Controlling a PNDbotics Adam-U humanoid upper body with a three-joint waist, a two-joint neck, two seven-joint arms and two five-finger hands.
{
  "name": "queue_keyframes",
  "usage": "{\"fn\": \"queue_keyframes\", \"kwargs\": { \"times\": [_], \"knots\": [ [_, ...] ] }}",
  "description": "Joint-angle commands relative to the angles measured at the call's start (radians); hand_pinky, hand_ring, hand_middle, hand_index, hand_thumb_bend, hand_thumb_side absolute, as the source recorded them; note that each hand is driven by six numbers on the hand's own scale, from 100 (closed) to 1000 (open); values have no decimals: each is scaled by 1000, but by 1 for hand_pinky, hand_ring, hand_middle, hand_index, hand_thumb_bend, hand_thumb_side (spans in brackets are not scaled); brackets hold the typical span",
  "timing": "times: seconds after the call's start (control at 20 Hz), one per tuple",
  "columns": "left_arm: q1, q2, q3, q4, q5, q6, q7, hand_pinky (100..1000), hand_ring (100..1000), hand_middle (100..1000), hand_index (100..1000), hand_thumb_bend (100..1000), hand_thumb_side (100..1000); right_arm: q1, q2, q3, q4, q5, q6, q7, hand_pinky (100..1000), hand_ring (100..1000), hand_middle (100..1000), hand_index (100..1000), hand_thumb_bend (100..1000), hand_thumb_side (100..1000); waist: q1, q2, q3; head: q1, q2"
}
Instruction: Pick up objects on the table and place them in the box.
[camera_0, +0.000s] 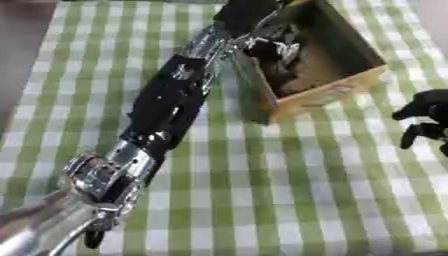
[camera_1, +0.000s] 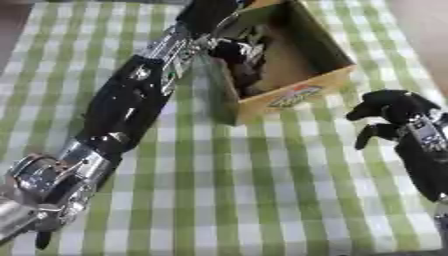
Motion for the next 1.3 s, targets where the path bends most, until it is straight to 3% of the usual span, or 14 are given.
{"fn": "queue_keyframes", "kwargs": {
  "times": [0.05, 0.3, 0.7, 0.75, 0.9, 1.0, 1.1, 1.3],
  "knots": [
    [-20, 8, -14, -53, 61, 58, -24, 704, 753, 846, 836, 297, 493, -4, -10, -6, -9, 3, -3, 3, 398, 674, 604, 737, 100, 736, -5, -22, 1, -2, -14],
    [-12, 13, -22, -130, 150, 111, -29, 670, 691, 786, 782, 262, 517, -2, -11, -8, -7, 6, -4, 2, 398, 674, 604, 737, 100, 737, -7, -22, 18, -10, -12],
    [54, 53, -7, -320, 294, 108, -5, 618, 630, 702, 699, 201, 559, 10, -22, -23, -5, 10, -8, -9, 399, 674, 603, 736, 100, 736, -13, -26, 78, -43, -3],
    [70, 74, -13, -357, 378, 112, -11, 614, 625, 694, 696, 197, 559, 12, -25, -25, -6, 11, -9, -12, 399, 674, 603, 736, 100, 736, -13, -27, 89, -47, -2],
    [117, 187, -40, -514, 827, 157, -91, 598, 601, 659, 675, 185, 554, 19, -33, -32, -6, 12, -12, -18, 399, 674, 603, 736, 100, 735, -13, -32, 116, -60, 2],
    [157, 259, -26, -624, 1080, 199, -145, 594, 597, 652, 672, 182, 551, 25, -39, -37, -7, 13, -14, -22, 399, 674, 603, 737, 100, 733, -13, -34, 130, -67, 1],
    [205, 303, 7, -716, 1222, 230, -174, 578, 580, 627, 660, 175, 541, 32, -46, -43, -7, 13, -16, -28, 399, 674, 603, 737, 100, 730, -14, -40, 148, -76, 7],
    [301, 342, 60, -821, 1344, 271, -186, 550, 552, 599, 646, 138, 523, 45, -56, -53, -7, 13, -18, -38, 400, 675, 603, 737, 100, 723, -12, -55, 177, -88, 21]
  ]
}}
